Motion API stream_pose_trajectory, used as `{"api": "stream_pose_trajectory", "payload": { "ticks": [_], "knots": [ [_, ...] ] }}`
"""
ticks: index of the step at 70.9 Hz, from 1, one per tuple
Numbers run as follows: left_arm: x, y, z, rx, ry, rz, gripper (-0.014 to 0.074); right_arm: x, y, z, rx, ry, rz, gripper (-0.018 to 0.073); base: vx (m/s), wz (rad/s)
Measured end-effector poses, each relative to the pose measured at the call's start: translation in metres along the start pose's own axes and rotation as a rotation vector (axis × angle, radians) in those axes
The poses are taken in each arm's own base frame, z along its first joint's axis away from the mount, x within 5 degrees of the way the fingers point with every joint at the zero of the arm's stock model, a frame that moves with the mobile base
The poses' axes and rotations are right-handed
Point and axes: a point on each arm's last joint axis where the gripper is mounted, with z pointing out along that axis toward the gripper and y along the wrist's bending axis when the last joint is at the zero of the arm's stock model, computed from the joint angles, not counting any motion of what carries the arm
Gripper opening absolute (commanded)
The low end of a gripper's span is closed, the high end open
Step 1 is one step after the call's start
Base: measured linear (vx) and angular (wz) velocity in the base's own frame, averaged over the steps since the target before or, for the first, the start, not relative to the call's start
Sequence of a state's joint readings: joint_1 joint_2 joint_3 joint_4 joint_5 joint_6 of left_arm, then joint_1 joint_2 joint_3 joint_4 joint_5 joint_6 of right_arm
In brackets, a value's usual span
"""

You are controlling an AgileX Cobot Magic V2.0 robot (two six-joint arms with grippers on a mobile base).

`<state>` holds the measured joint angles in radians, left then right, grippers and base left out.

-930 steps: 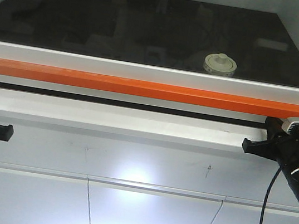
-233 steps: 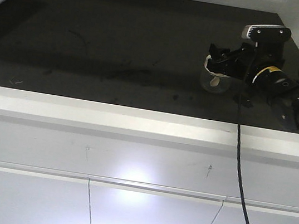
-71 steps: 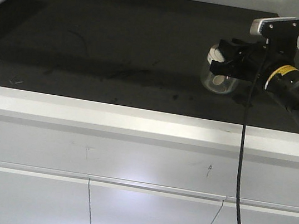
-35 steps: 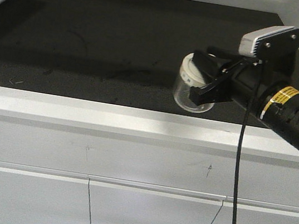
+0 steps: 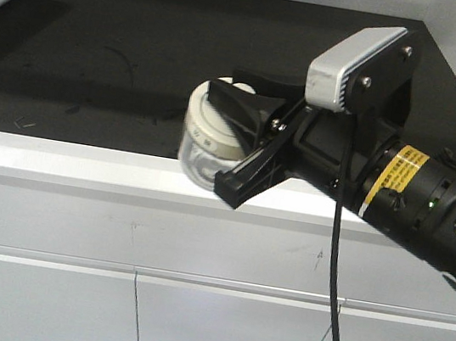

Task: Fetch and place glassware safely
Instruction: 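Lift the glass jar with the right gripper out over the bench edge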

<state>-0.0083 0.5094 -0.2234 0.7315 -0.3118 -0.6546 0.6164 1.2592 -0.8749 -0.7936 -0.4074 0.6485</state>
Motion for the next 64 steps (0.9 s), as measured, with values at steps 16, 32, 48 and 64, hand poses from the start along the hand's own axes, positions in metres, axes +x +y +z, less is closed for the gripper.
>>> {"api": "stream_pose_trajectory", "payload": {
  "ticks": [16, 32, 48, 64],
  "knots": [
    [0.0, 0.0, 0.0, 0.0, 0.0, 0.0, -0.0007, 0.008, 0.025, -0.002, -0.073, 0.037, 0.008, -0.0003, 0.0, 0.0],
    [0.0, 0.0, 0.0, 0.0, 0.0, 0.0, -0.0007, 0.043, 0.041, -0.027, -0.158, 0.056, 0.06, -0.0003, 0.0, 0.0],
    [0.0, 0.0, 0.0, -0.001, 0.002, 0.0, -0.0007, 0.065, 0.051, -0.043, -0.204, 0.075, 0.088, -0.0003, 0.0, 0.0],
    [0.0, 0.0, 0.0, -0.002, 0.003, 0.0, -0.0007, 0.067, 0.055, -0.046, -0.237, 0.065, 0.082, -0.0003, 0.0, 0.0]
  ]
}}
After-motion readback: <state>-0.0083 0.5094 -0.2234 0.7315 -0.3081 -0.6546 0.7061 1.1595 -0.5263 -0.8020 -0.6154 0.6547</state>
